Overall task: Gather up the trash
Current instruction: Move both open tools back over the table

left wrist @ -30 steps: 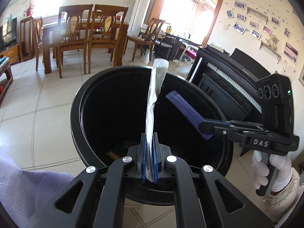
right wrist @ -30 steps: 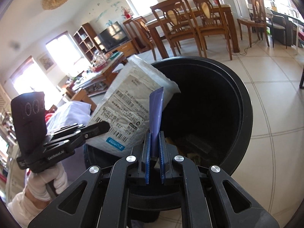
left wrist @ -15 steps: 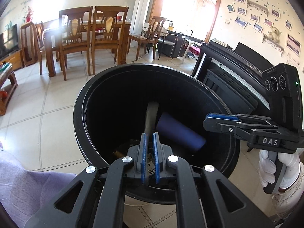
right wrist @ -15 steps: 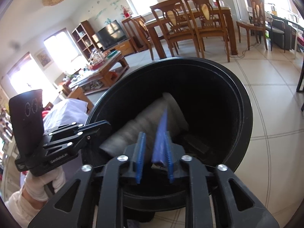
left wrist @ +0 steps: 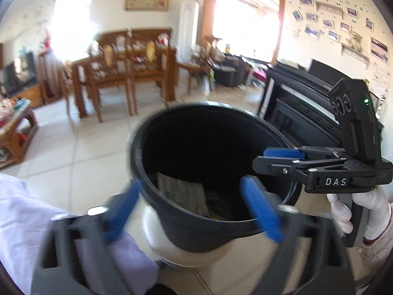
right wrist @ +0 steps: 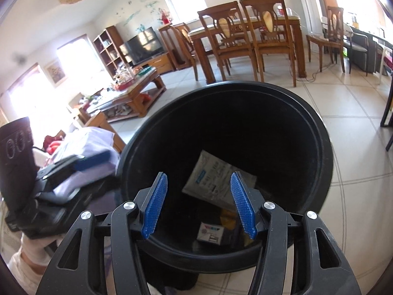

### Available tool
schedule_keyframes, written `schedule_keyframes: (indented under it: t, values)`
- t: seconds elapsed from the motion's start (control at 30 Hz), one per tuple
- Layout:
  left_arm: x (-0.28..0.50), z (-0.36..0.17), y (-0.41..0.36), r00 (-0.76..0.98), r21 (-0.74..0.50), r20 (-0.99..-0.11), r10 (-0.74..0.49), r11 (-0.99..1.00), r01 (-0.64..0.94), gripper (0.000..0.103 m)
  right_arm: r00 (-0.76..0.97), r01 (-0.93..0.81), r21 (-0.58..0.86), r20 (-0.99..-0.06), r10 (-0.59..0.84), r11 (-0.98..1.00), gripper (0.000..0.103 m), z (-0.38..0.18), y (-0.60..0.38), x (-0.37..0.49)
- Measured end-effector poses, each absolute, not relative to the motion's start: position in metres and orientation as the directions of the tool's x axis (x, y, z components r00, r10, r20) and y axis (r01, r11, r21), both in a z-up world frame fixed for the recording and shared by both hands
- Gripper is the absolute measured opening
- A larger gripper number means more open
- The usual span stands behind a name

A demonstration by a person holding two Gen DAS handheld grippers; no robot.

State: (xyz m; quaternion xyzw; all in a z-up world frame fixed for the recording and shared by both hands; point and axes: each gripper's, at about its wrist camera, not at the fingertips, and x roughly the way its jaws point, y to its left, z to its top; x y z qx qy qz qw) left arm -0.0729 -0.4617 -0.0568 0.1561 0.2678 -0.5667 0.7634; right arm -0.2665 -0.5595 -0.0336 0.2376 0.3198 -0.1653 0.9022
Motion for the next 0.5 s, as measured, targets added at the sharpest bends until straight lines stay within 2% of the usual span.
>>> schedule_keyframes:
  t: [0.07,0.13,0.23,0.3,0.5]
  values:
    - [-0.072,-0.052,-0.45,0.233,-0.061,-0.579,-0.782,0.327,0.943,0.093,0.743,0.446,0.319,-0.652,-0.148,0.836,0.068,-0.03,-0.555,-0.26]
    - [-0.069,-0.047,-0.436,0.258,-0.058,-0.569,-0.78,0.352,0.934,0.098,0.748,0.431,0.313,-0.649,-0.14,0.846,0.069,-0.027,-0.547,-0.25]
    - [-0.065,-0.041,-0.409,0.294,-0.056,-0.554,-0.779,0.388,0.92,0.098,0.758,0.4,0.312,-0.641,-0.12,0.862,0.072,-0.02,-0.534,-0.234]
    - [-0.06,-0.038,-0.39,0.326,-0.051,-0.554,-0.766,0.422,0.905,0.098,0.766,0.376,0.308,-0.633,-0.107,0.874,0.079,-0.018,-0.52,-0.222]
    - [-0.043,-0.03,-0.322,0.436,-0.04,-0.564,-0.701,0.551,0.834,0.098,0.784,0.269,0.3,-0.621,-0.027,0.915,0.086,-0.005,-0.471,-0.173]
